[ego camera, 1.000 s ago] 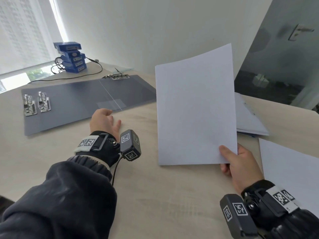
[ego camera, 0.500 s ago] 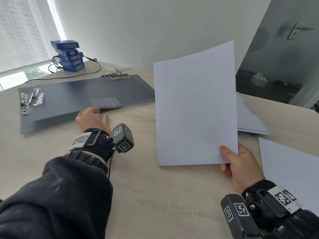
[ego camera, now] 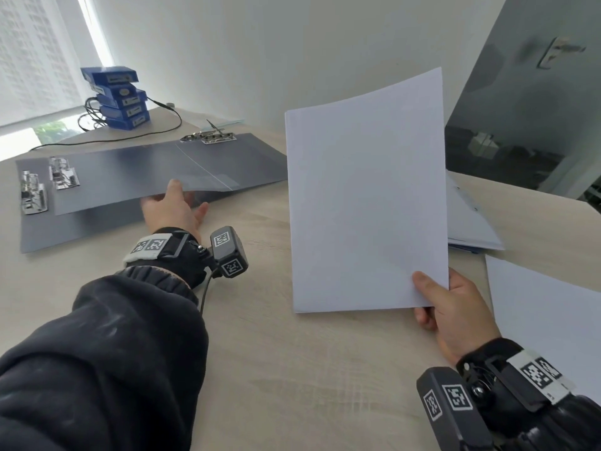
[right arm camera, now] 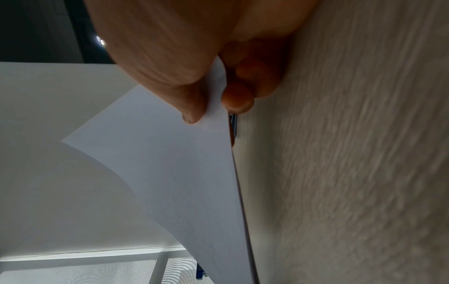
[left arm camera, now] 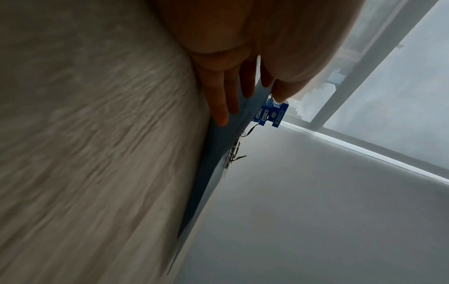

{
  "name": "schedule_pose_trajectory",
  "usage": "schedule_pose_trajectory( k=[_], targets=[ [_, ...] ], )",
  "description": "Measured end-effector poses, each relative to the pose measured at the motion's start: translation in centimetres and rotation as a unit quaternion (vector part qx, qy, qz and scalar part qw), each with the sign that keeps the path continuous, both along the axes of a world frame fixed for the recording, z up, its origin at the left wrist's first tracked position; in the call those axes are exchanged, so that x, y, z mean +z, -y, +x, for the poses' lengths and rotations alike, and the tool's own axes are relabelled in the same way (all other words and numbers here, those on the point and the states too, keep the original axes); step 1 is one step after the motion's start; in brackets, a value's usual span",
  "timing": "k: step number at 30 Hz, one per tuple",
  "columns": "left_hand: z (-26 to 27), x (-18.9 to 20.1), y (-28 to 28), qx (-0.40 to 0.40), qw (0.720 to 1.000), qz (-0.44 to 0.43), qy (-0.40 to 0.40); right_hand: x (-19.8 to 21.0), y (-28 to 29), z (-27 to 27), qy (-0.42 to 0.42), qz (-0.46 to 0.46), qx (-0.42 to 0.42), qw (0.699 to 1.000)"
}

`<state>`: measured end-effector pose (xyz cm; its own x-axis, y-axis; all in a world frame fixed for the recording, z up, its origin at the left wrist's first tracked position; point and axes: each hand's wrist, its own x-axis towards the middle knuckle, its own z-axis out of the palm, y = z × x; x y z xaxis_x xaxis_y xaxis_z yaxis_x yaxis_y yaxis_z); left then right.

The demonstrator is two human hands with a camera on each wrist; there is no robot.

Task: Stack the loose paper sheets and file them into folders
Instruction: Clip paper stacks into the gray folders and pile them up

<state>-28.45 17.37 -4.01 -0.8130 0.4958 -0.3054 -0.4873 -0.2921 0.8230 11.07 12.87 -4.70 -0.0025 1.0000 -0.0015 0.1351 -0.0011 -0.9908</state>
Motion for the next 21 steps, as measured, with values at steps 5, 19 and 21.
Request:
schedule_pose_trajectory(
  k=[5, 19, 21],
  targets=[
    [-0.1, 0.8, 0.8, -0.018, 0.997, 0.046, 0.055, 0.1, 0.1, 0.0, 0.007, 0.000, 0.005, 1.000],
    [3.2, 1.4, 6.9, -0.136, 0.981, -0.105, -0.091, 0.2, 0.4, 0.2, 0.005, -0.018, -0.011, 1.000],
    [4.0, 1.4, 8.5, -0.141, 0.979, -0.114, -0.096, 0.2, 1.0, 0.5, 0.004, -0.019, -0.021, 1.000]
  ],
)
